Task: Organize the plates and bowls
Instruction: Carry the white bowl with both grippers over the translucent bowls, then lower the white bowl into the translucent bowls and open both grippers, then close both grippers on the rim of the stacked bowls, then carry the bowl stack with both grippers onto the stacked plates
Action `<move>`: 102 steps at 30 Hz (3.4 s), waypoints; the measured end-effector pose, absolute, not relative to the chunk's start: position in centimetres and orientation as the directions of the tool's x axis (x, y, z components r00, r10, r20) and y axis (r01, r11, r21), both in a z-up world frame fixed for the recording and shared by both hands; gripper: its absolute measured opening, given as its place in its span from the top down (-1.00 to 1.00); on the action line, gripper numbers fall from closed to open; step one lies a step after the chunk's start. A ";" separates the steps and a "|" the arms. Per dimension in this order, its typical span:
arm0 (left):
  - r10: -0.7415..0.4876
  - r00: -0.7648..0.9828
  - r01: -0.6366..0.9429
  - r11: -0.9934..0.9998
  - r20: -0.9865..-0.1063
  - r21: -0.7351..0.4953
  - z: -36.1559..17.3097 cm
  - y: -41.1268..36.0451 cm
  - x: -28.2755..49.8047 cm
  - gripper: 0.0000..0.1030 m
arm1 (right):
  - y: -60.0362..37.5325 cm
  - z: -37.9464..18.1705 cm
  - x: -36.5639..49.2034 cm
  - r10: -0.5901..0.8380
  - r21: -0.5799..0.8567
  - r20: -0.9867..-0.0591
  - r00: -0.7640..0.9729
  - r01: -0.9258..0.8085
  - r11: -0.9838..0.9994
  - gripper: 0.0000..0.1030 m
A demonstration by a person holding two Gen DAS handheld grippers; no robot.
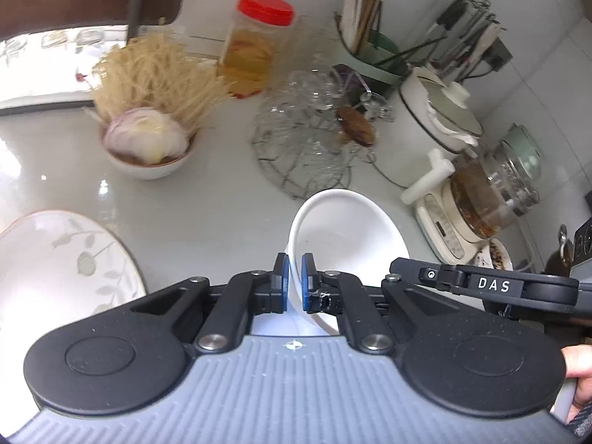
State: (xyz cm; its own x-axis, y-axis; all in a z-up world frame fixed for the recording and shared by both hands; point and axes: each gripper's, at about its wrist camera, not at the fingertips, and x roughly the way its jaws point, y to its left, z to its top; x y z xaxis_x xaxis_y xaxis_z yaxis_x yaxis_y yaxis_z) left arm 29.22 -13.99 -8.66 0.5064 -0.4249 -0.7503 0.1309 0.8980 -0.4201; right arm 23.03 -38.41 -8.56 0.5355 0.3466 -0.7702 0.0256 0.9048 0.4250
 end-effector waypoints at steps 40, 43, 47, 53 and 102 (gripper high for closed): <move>-0.336 0.372 -0.083 0.917 -0.865 -0.391 -14.3 -12.5 26.1 0.28 | -35.3 -12.7 23.0 0.385 0.389 -0.844 0.372 -0.069 0.919 0.18; -0.337 0.373 -0.090 0.914 -0.864 -0.395 -14.4 -12.5 26.0 0.28 | -35.5 -12.4 22.9 0.390 0.394 -0.831 0.396 -0.077 0.916 -0.18; -0.336 0.373 -0.096 0.913 -0.865 -0.396 -14.6 -12.6 26.0 0.28 | -36.1 -12.8 23.2 0.394 0.404 -0.831 0.393 -0.060 0.913 -0.17; -0.336 0.344 -0.126 0.909 -0.877 -0.397 -15.5 -12.9 26.0 0.27 | -36.5 -14.1 23.8 0.425 0.435 -0.834 0.351 -0.055 0.899 -0.17; -0.313 0.341 -0.174 0.905 -0.886 -0.387 -17.3 -14.3 27.7 0.61 | -36.3 -18.0 25.8 0.521 0.515 -0.826 0.217 -0.087 0.853 0.57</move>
State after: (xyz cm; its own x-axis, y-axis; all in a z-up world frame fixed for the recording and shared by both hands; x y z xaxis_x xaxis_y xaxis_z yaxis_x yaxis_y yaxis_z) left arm 27.72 -14.27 -17.32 0.3414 -0.3130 -0.8862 -0.1742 0.9055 -0.3870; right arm 25.85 -36.26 -17.98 0.2175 0.5205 -0.8257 -0.0867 0.8529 0.5149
